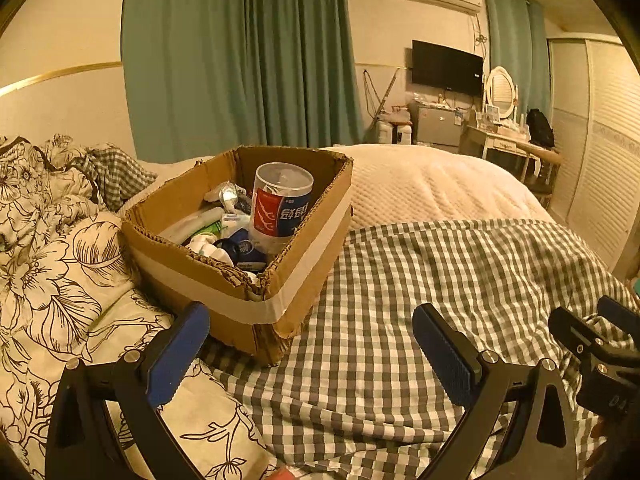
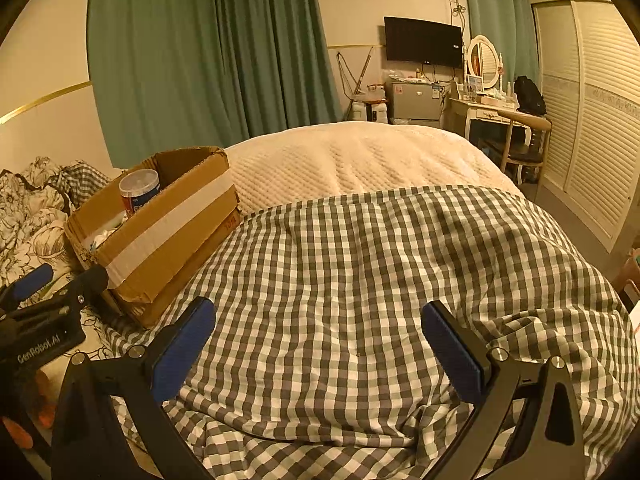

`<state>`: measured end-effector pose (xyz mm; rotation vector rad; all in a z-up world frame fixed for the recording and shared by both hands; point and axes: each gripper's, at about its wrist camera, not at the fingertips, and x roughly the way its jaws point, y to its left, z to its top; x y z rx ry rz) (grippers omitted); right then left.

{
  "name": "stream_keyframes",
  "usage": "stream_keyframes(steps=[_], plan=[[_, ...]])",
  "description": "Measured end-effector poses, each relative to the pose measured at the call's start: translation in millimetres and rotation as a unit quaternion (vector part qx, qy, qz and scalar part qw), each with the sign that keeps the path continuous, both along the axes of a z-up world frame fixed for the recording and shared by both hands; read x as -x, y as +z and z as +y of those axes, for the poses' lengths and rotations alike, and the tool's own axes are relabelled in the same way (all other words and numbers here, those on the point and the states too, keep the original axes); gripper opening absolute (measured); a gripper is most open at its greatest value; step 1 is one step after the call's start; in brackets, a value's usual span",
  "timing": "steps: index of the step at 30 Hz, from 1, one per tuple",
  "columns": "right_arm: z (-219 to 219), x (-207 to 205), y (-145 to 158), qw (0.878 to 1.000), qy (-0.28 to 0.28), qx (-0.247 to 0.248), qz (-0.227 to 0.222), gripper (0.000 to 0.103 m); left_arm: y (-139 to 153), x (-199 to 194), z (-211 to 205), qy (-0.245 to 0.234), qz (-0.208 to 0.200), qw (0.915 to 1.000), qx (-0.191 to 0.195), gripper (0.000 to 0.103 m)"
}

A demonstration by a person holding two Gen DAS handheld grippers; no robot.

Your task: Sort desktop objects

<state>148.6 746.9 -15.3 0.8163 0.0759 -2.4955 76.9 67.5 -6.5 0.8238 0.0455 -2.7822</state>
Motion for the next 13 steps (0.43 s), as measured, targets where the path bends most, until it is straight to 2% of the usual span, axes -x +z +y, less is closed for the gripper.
stream_keyframes(steps=[8,10,13], plan=[[-4.3,0.1,-5.9,1.0,0.003,-0.01,-0.007,0.102,-3.1,-0.9,-5.5,-0.004,-0.007,0.9996,-0.027,0.103],[-6.1,-0.1,-7.7,1.0,0.002,-0.014,-0.006,0.102,-1.6,-5.5,-4.8,-0.03,0.002,0.9984,-0.048,0.103],[-7.8,-0.7,-8.2,1.0,0.005,-0.015,-0.005,0.102,1.4,-6.4,3.1,-0.018,0.004,0.9996,-0.021,0.103]])
